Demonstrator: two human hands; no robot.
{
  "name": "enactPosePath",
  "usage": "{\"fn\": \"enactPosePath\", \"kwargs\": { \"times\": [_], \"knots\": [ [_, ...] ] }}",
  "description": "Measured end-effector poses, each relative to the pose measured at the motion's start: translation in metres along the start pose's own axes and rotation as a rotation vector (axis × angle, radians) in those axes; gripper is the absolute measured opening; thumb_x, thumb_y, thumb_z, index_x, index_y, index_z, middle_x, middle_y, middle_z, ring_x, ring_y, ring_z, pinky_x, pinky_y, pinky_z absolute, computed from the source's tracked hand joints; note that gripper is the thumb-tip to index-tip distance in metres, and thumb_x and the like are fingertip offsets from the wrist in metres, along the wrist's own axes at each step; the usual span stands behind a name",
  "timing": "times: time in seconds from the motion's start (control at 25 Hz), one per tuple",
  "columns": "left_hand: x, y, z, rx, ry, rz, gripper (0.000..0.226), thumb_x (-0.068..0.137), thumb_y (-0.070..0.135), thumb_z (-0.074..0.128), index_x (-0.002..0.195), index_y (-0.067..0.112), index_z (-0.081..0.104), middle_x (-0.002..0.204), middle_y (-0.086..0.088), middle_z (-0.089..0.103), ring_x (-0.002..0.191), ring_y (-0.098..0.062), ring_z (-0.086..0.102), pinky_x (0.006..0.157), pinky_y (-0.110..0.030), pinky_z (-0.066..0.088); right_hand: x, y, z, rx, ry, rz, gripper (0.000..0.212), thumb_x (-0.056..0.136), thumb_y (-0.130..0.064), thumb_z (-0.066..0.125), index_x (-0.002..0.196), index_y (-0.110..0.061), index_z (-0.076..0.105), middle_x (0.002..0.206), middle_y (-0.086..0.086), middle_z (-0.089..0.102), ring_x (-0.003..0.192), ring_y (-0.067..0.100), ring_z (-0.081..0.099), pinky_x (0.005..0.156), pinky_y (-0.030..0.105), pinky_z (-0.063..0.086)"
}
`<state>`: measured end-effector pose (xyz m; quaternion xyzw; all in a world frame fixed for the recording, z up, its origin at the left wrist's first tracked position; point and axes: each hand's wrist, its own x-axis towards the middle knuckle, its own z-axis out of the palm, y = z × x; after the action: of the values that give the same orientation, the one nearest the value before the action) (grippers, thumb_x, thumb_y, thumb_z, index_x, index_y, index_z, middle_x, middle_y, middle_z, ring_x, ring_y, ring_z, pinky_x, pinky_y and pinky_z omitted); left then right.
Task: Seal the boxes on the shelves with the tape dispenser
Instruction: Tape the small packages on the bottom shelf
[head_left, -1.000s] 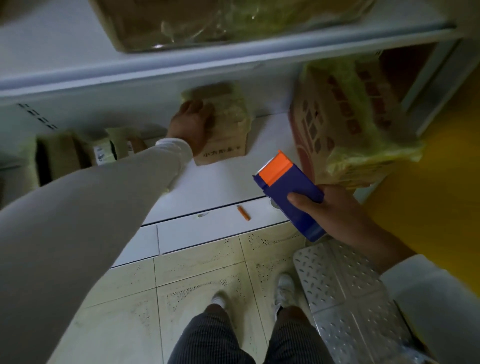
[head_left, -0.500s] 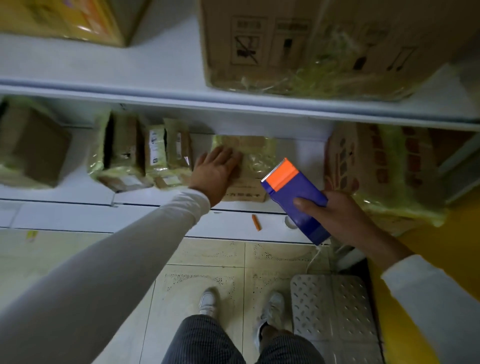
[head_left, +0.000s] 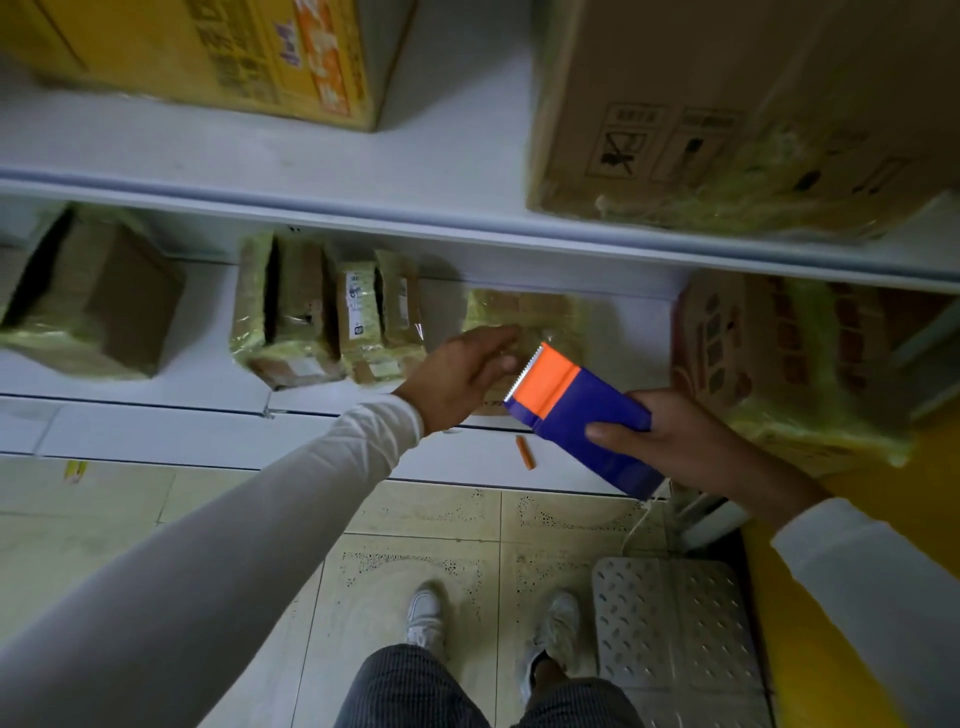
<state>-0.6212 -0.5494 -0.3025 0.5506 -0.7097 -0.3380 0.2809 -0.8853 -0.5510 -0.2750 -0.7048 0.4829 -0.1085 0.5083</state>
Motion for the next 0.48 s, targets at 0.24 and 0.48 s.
{"fn": "enactPosePath", "kwargs": {
  "times": [0.24, 0.48],
  "knots": [
    [-0.010, -0.007, -0.010, -0.344, -0.101, -0.121, 0.022, 0.100, 0.008, 0.042, 0.098, 0.018, 0.062, 0.086, 0.012, 0.063, 0.076, 0.008, 0.056, 0.074, -0.012, 0.044, 0.017, -0.015, 0.021, -0.025, -0.066, -0.037, 0.029, 0.071, -0.067, 0.066, 0.083, -0.040, 0.068, 0.079, -0.012, 0.074, 0.066, 0.003, 0.069, 0.053, 0.010, 0.046],
    [-0.011, -0.018, -0.013, -0.351, 0.040, -0.176, 0.020, 0.096, 0.003, 0.046, 0.087, 0.011, 0.062, 0.074, 0.005, 0.062, 0.062, 0.004, 0.055, 0.063, -0.016, 0.049, 0.037, -0.022, 0.012, -0.043, -0.161, -0.035, 0.028, 0.078, -0.058, 0.069, 0.088, -0.032, 0.069, 0.081, -0.004, 0.076, 0.069, 0.010, 0.072, 0.055, 0.014, 0.049]
  ]
}}
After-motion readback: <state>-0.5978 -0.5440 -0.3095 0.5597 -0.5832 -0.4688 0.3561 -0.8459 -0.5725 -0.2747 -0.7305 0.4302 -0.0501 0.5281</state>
